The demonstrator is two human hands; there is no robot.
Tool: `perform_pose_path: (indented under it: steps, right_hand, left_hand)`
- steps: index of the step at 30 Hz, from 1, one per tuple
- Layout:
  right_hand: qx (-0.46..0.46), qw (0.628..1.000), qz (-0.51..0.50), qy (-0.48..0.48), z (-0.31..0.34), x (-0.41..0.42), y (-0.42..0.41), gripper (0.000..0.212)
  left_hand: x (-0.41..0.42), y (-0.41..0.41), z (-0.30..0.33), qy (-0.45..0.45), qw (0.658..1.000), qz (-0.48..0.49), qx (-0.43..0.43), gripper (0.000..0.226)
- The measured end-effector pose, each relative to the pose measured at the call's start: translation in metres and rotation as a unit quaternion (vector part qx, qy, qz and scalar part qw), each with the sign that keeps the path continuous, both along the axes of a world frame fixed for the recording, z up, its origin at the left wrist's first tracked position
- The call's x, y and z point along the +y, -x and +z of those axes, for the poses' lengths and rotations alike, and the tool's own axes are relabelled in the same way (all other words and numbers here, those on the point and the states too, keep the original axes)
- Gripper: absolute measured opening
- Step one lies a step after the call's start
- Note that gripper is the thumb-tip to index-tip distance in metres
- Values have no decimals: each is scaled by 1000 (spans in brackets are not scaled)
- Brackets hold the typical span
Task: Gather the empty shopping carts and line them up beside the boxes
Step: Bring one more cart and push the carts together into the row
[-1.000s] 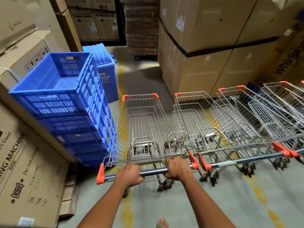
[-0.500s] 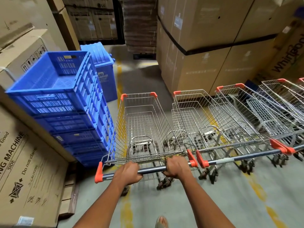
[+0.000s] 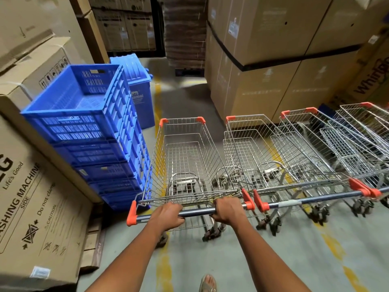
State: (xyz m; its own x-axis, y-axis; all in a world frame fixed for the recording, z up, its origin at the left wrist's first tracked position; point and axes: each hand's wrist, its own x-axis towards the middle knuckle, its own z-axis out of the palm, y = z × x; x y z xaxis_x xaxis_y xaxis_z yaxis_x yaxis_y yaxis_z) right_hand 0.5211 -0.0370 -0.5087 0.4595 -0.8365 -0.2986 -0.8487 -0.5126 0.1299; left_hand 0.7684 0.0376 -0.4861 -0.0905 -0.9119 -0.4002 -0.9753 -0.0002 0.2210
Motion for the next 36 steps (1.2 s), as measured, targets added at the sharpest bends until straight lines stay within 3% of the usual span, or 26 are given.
perform_pose_path:
  steps: [4,9,18,22,27,31,36]
  right_hand:
    - [-25,999,-17,39,3,13,4,43]
    - [-57,994,-42,80,10,41,19,39]
    - [-134,976,-84,149,24,72,74,67]
    - [-145,972,-117,144,31,63,112,79]
    - [-134,969,-165,123,30,39,171,59]
    - [-128,960,-230,94,22,23,230,60]
    - [-167,934,-308,64,16,4,317,95]
  left_hand:
    - [6,4,1,55,998,-31,0,17]
    - [12,32,-2,125,989,-39,69,23]
    - [-2,138,-4,157,983,-66,72,58]
    - [-11,184,13,183,974,-96,95,50]
    - [-33,251,28,161,976,-96,108,52]
    - [-55,300,26,136,985,-65,82,43]
    - [-81,340,15,48,998,-50,-12,60]
